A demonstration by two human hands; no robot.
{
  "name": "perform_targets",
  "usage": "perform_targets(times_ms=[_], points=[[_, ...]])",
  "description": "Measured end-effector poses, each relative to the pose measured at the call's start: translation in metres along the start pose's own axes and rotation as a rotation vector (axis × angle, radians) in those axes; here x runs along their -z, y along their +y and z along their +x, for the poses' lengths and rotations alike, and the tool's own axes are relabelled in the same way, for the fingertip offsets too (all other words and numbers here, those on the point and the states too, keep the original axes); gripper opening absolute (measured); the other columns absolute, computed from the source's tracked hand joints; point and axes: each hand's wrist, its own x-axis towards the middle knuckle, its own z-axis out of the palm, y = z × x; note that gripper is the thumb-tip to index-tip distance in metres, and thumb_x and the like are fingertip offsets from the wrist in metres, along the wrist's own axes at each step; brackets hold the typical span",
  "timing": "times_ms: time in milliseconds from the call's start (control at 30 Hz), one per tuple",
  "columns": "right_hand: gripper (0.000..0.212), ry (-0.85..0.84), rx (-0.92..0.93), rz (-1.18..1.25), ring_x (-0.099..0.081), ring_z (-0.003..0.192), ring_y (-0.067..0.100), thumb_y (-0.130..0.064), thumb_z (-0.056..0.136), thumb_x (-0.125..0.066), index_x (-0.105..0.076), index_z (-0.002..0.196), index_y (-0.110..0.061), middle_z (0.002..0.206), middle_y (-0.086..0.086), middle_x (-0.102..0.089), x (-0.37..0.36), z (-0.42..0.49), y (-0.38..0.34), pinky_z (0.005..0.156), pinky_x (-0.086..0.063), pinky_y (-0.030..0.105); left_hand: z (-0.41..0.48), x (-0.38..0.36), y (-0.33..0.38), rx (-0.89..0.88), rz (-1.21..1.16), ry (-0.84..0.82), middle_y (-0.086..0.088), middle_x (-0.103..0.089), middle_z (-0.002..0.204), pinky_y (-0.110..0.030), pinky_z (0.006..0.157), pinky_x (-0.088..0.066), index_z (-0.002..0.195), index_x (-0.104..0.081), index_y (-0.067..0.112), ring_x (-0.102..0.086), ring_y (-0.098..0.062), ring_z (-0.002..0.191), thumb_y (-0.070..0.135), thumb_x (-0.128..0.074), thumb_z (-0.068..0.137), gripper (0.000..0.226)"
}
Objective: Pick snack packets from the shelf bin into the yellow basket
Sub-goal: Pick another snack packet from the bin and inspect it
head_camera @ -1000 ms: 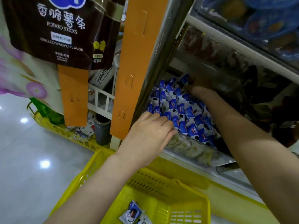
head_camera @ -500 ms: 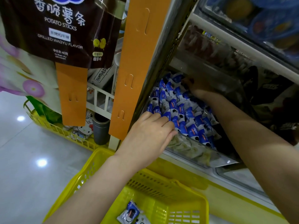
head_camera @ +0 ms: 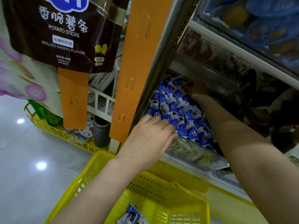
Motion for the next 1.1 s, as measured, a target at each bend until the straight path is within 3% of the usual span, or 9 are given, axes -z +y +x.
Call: perform_targets(times_ms=[300,400,500,600,733,833,933,1000,1100], points=[[0.025,0.42,0.042,0.223,-0.058,0.103,0.019,-0.026,0.096,-0.045,-0.057,0.111,-0.011,0.114,0.007,-0.062,0.023,-0.03,-0.022,0.084,-0.043,0.026,-0.002,0.002,0.0,-0.001,-0.033,-0.058,0.005,-0.064,0.079,-0.03,0.074,-0.039,0.087,-0.064,0.019,-0.056,-0.015,0.075,0.031,-0.033,0.094,0.034],[0.021,0.446,0.186,0.348,-0.057,0.083,-0.004,-0.024,0.097,-0.045,-0.056,0.11,-0.011,0.098,-0.003,-0.062,0.038,-0.067,-0.027,0.072,-0.046,0.016,-0.003,0.004,0.004,0.033,-0.168,-0.042,0.007,-0.063,0.095,-0.025,0.084,-0.03,0.099,-0.062,0.018,-0.054,-0.013,0.091,0.025,-0.042,0.095,0.022],[0.009,0.42,0.258,0.516,-0.054,0.062,-0.013,-0.018,0.096,-0.048,-0.057,0.096,-0.015,0.078,-0.012,-0.057,0.044,-0.117,-0.031,0.056,-0.043,0.014,-0.005,0.01,0.014,0.241,-0.566,0.104,0.017,-0.051,0.108,-0.009,0.09,-0.031,0.115,-0.054,0.021,-0.045,0.001,0.106,0.017,-0.047,0.095,0.021],[0.007,0.368,0.351,0.597,-0.057,0.066,-0.003,-0.017,0.095,-0.05,-0.056,0.092,-0.018,0.077,-0.014,-0.059,0.049,-0.169,-0.035,0.06,-0.048,0.018,-0.009,0.02,0.027,0.41,-0.815,0.276,0.018,-0.051,0.109,-0.005,0.086,-0.037,0.114,-0.047,0.026,-0.048,0.007,0.104,0.018,-0.052,0.093,0.023],[0.008,0.274,0.384,0.657,-0.058,0.068,0.008,-0.014,0.093,-0.053,-0.058,0.091,-0.008,0.077,-0.005,-0.06,0.046,-0.224,-0.034,0.062,-0.048,0.027,-0.014,0.027,0.042,0.543,-1.158,0.151,0.012,-0.058,0.098,-0.007,0.074,-0.042,0.107,-0.049,0.027,-0.057,0.007,0.085,0.039,-0.053,0.083,0.027],[0.008,0.172,0.361,0.742,-0.052,0.066,0.004,-0.01,0.092,-0.053,-0.057,0.087,-0.013,0.073,-0.006,-0.057,0.036,-0.25,-0.028,0.062,-0.044,0.023,-0.019,0.023,0.05,0.53,-1.206,0.099,-0.003,-0.053,0.072,-0.017,0.062,-0.041,0.093,-0.051,0.002,-0.05,-0.006,0.067,0.029,-0.051,0.089,0.027],[0.011,0.056,0.284,0.841,-0.056,0.069,0.002,-0.01,0.091,-0.054,-0.058,0.087,-0.019,0.076,-0.007,-0.061,0.027,-0.265,-0.019,0.065,-0.046,0.019,-0.026,0.014,0.054,0.58,-1.215,0.051,-0.026,-0.056,0.082,-0.038,0.067,-0.046,0.095,-0.052,-0.002,-0.052,-0.014,0.074,0.015,-0.05,0.093,0.017],[0.009,0.031,0.245,0.852,-0.057,0.068,0.005,-0.012,0.09,-0.056,-0.061,0.085,-0.017,0.075,-0.003,-0.064,0.022,-0.271,-0.011,0.064,-0.048,0.025,-0.032,0.009,0.056,0.599,-1.222,-0.014,-0.013,-0.063,0.08,-0.031,0.065,-0.049,0.093,-0.055,0.007,-0.058,-0.009,0.073,0.01,-0.05,0.093,0.006],[0.007,0.059,0.225,0.766,-0.058,0.068,0.01,-0.015,0.088,-0.061,-0.064,0.082,-0.018,0.075,0.002,-0.066,0.015,-0.278,0.001,0.064,-0.048,0.033,-0.038,0.002,0.061,0.598,-1.173,-0.054,0.009,-0.058,0.058,-0.014,0.05,-0.04,0.087,-0.055,0.015,-0.051,0.0,0.052,0.015,-0.049,0.094,0.009]])
